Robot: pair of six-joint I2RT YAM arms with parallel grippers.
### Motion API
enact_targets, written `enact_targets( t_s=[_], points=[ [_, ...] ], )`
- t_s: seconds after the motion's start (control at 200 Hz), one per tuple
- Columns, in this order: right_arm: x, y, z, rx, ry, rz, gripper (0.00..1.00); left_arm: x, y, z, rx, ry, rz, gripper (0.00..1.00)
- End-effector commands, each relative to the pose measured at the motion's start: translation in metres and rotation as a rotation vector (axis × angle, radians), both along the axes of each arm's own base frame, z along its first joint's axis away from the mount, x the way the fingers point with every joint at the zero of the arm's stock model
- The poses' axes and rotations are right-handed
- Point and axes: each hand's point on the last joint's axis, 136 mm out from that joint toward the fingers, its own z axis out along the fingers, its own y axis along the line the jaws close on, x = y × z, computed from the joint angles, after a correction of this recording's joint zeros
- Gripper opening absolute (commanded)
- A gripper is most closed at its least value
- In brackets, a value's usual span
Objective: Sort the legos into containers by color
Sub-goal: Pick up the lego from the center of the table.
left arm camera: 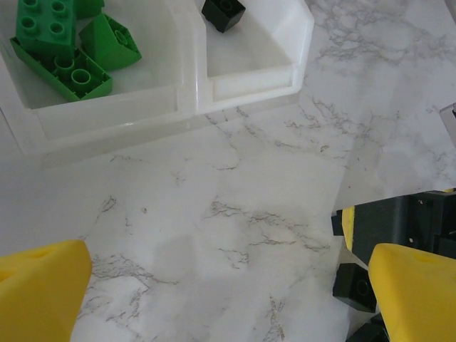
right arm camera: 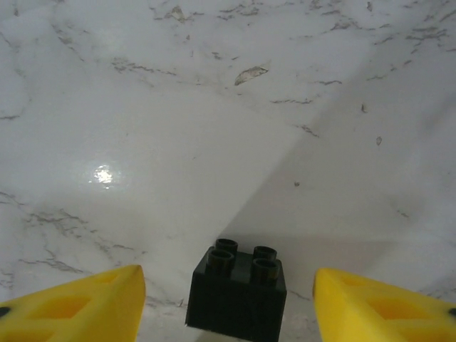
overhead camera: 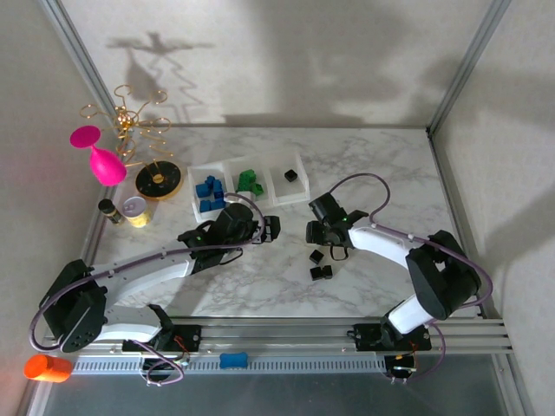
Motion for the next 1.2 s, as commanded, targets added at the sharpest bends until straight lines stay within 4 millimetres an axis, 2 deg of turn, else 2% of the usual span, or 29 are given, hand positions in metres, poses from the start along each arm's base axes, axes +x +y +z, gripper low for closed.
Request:
enact_targets(
  t_s=[0.0,0.225,0.446,0.556,0.696,0.801,0.951,1.196],
  points=[
    [0.005,-0.001,-0.006,-0.037,-0.012,-0.018,0.58,0.0,-0.006,0.002,-0.016,-0.003,-0.006,1.0],
    [0.008,-0.002,-0.017,-0.077,-0.006,-0.007,0.49,0.001,-0.003,0.001,-0.005,-0.004,0.008,1.0],
    [0.01,0.001,-0.012,-0.074,-0.024,0.007,0.37,0.003,-0.005,0.004,-0.003,-0.01,0.008,1.0],
    [0.013,0.004,-0.003,-0.064,-0.044,0.019,0.32,0.004,-0.004,0.006,0.001,-0.017,0.011,1.0],
    [0.025,0.015,0.023,-0.03,-0.102,0.047,0.3,0.006,-0.002,0.018,-0.001,-0.046,0.021,1.0],
    [0.041,0.025,0.043,-0.023,-0.156,0.073,0.3,0.01,0.003,0.029,0.001,-0.074,0.043,1.0],
    [0.075,0.044,0.065,-0.024,-0.235,0.098,0.31,0.016,0.01,0.045,0.0,-0.112,0.075,1.0],
    [0.134,0.078,0.08,0.002,-0.31,0.122,0.31,0.031,0.03,0.06,-0.031,-0.12,0.133,1.0]
  ],
)
